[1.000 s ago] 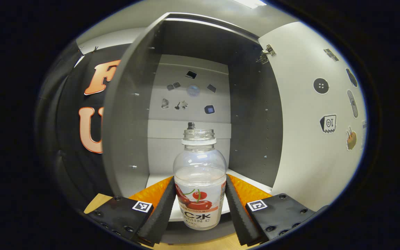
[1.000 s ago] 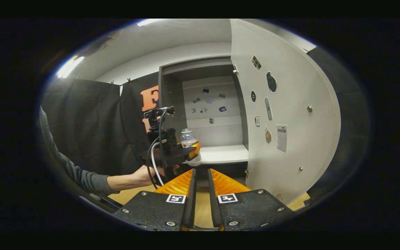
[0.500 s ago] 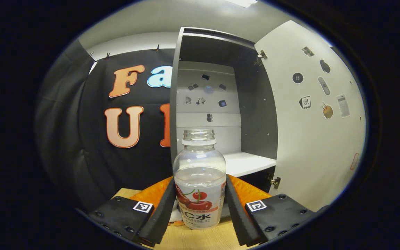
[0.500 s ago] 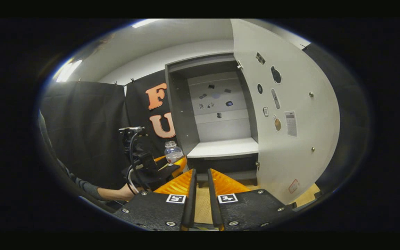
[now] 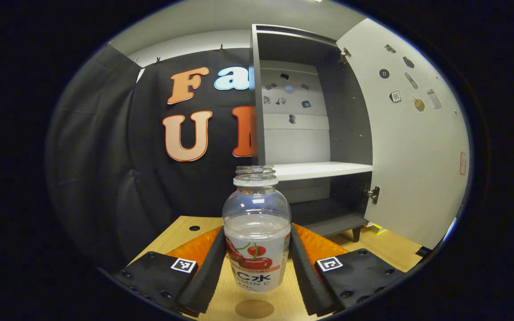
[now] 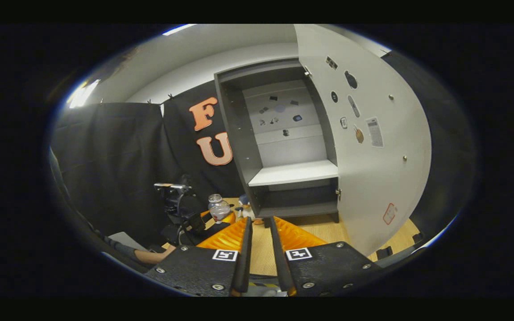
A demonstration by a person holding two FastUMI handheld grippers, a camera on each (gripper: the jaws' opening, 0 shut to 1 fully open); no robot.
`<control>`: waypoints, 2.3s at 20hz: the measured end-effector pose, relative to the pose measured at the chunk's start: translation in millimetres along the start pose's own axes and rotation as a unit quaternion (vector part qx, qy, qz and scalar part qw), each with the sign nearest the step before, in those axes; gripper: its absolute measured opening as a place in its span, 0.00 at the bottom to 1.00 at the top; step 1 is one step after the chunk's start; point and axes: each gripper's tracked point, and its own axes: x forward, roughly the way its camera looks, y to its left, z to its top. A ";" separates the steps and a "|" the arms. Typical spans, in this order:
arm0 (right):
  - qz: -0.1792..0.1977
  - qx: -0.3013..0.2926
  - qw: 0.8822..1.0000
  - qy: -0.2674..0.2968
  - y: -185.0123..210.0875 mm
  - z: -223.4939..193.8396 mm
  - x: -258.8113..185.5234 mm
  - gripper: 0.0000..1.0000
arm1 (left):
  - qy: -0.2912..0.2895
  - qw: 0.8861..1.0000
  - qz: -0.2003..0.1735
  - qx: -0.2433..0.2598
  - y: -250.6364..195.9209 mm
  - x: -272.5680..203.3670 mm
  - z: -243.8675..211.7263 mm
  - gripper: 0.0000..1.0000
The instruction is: Open the cabinet door with the right hand, grasp the bottle in the cabinet with the left hand and place it on the coaster, then close the cabinet door with the right hand.
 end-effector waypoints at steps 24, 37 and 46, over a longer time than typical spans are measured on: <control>0.009 0.036 0.994 0.102 -7.5 -59.9 22.3 0.27 | 0.068 0.997 0.032 -0.005 9.0 1.8 -146.7 0.83; 0.026 0.035 0.991 0.126 3.4 -72.1 33.1 0.28 | 0.067 0.997 0.027 -0.010 7.5 -1.7 -158.7 0.84; 0.028 0.045 0.990 0.128 5.9 -70.2 35.8 0.28 | 0.092 0.995 0.038 0.003 9.1 -4.9 -169.8 0.87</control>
